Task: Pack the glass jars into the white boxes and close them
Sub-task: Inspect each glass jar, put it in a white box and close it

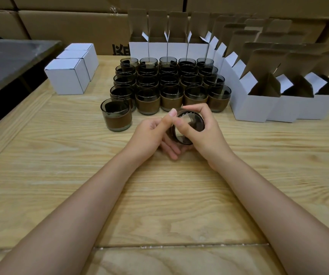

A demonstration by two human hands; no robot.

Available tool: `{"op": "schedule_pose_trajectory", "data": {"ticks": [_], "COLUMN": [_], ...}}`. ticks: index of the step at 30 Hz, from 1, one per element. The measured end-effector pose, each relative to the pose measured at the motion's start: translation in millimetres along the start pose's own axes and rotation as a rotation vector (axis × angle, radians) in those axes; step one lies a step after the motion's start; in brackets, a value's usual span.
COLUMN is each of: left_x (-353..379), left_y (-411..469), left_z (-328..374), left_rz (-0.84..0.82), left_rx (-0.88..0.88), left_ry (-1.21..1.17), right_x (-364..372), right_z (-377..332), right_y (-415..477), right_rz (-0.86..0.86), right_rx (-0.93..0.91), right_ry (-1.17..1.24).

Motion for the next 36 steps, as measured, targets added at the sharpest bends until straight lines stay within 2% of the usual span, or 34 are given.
{"op": "schedule_pose_trajectory", "data": {"ticks": [8, 19, 30, 36], "left_x": [-3.7, -1.6, 2.7, 0.5], "left_y": [-2.0, -0.2, 0.1, 0.5], "left_z": [3.8, 2.4, 2.5, 3.5], "left_rz": [-0.002, -0.045, -0.064, -0.066], "left_rx": [-0.001, -0.054, -0.042, -0.014], "left_ry": [-0.021, -0.079, -0.052, -0.061], "right_x": [8.0, 1.9, -2.9, 0.9], "right_z": [5.5, 5.8, 11.0, 7.3], "right_y": [-1.7, -1.4, -2.7, -0.3], "right_rz": [-0.098, -0.023, 0.129, 0.042], "right_rx": [0.016, 0.011, 0.140, 0.098], "right_ry": [0.008, -0.226, -0.144, -0.078]}}
Point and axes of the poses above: each hand's wrist, its own y-axis towards the middle knuckle, its own x-axis out of the palm, z = x × y, the point moved 7 cm from there along y, towards the middle knuckle, and after that the axes turned 15 degrees about -x, right-handed, at the moved point
